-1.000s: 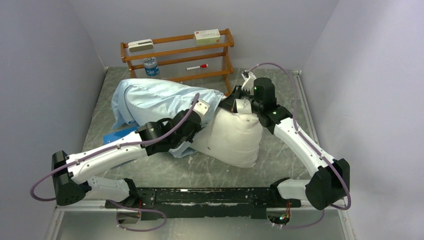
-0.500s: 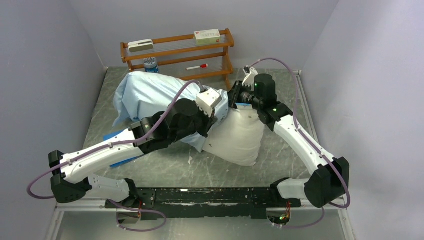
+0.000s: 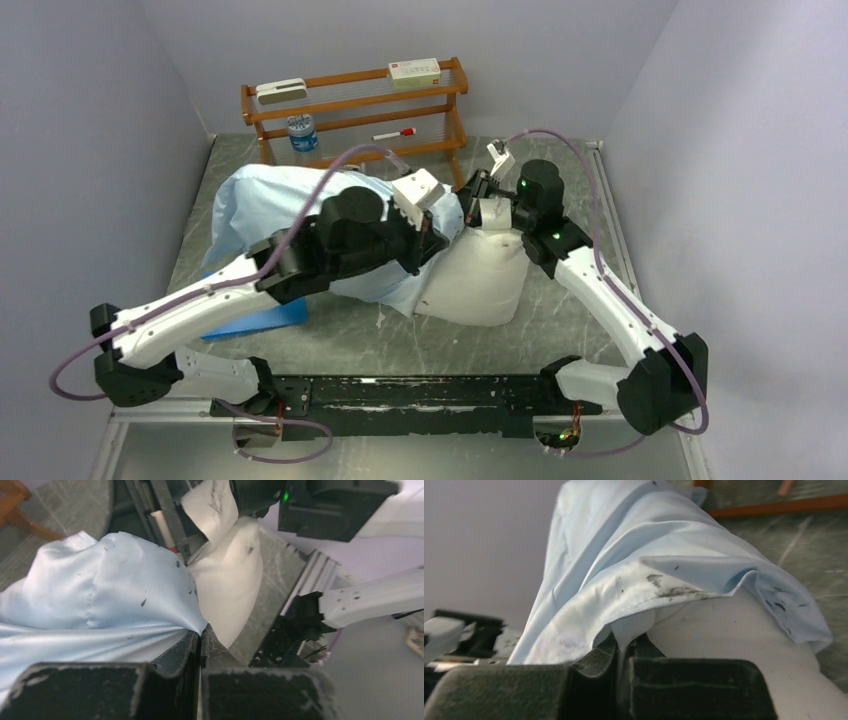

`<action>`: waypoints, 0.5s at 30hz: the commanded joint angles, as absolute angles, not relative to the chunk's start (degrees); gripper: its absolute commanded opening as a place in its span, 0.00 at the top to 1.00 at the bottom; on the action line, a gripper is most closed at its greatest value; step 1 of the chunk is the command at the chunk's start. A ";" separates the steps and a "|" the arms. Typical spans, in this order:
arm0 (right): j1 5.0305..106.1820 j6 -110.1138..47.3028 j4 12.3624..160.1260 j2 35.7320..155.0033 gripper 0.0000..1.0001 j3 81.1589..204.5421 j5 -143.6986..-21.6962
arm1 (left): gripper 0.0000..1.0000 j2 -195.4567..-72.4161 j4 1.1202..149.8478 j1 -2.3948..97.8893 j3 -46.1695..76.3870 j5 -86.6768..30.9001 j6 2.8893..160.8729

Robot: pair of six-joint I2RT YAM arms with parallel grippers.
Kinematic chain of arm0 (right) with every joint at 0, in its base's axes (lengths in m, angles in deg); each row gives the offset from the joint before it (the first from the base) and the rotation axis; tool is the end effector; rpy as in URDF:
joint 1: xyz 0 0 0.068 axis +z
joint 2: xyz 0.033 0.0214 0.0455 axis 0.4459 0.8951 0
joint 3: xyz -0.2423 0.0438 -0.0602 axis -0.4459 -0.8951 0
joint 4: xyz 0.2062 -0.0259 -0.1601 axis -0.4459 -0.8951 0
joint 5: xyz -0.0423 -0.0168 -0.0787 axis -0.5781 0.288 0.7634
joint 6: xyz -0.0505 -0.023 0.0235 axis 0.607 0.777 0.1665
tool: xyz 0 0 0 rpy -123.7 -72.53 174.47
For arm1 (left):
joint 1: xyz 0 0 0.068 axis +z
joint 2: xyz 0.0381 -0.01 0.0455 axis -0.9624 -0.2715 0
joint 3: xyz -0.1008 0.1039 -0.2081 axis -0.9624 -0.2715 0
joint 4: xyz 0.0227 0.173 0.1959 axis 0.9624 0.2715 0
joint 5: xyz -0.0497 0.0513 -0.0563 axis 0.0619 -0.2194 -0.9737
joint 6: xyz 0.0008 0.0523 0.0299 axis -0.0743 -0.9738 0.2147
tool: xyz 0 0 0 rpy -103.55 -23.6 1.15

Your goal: Put the pillow into the pillowcase

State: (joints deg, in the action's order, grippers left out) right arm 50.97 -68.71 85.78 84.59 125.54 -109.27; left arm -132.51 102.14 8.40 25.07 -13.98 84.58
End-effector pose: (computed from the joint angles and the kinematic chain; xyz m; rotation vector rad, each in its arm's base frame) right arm 0.2616 0.1466 0.3257 -0.1360 1.9795 1.3533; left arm 0.1273 -0.2730 0.4088 0.7827 1.7857 -0.8646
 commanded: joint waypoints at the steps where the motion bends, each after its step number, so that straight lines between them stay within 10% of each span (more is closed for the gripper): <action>1: 52.69 -80.43 98.22 80.22 1.00 123.16 -121.38 | 0.95 -125.24 89.12 7.18 29.00 -21.65 89.18; 9: 52.55 -65.76 87.52 84.86 0.97 125.71 -106.40 | 0.95 -125.10 92.77 7.22 25.13 -10.24 82.61; 15: 51.37 -56.16 78.90 94.52 0.38 135.08 -93.16 | 0.95 -130.96 94.43 8.40 23.15 -0.85 78.98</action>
State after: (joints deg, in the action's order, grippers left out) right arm 52.39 -64.08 84.49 90.60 127.12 -107.15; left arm -127.11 100.75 8.03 22.53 -6.87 81.72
